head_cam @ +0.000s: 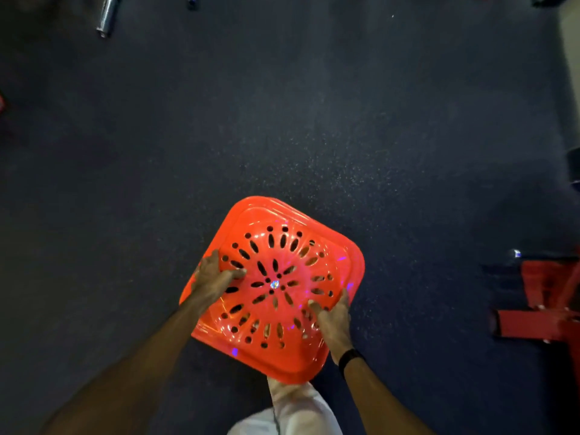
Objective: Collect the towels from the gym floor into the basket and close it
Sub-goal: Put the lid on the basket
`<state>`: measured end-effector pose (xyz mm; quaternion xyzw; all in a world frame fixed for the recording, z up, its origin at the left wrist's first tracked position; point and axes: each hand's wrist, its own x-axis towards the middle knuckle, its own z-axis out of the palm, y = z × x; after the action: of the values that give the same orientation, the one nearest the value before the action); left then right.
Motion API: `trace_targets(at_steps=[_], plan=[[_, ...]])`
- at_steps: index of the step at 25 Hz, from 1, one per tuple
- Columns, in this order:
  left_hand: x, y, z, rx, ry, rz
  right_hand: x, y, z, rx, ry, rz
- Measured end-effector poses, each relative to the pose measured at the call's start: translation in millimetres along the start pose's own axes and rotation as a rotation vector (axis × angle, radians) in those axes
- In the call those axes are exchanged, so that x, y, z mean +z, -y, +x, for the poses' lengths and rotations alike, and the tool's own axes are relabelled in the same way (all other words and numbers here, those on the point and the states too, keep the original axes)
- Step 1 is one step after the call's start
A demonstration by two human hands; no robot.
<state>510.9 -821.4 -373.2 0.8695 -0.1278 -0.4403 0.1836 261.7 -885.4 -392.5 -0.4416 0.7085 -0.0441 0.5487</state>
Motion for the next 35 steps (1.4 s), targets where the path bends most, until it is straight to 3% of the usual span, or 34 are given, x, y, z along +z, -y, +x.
trace_targets(at_steps=[4, 13, 29, 31, 35], plan=[[-5.2, 3.4, 15.3, 0.008, 0.048, -0.004, 11.6, 6.8, 9.5, 0.017, -0.029, 0.011], [12.6, -1.8, 30.5, 0.120, 0.155, 0.333, 27.4, -5.2, 9.0, 0.160, -0.180, -0.017], [4.6, -11.5, 48.3, 0.140, 0.292, 0.453, 43.4, 15.3, 16.1, 0.241, -0.077, -0.150], [1.5, -20.4, 47.8, 0.294, 0.256, 0.541, 46.5, 21.0, 13.1, 0.165, -0.128, -0.293], [12.2, -29.1, 50.9, 0.922, 0.236, 0.848, 62.1, 30.7, 8.2, -0.265, -0.186, -0.760]])
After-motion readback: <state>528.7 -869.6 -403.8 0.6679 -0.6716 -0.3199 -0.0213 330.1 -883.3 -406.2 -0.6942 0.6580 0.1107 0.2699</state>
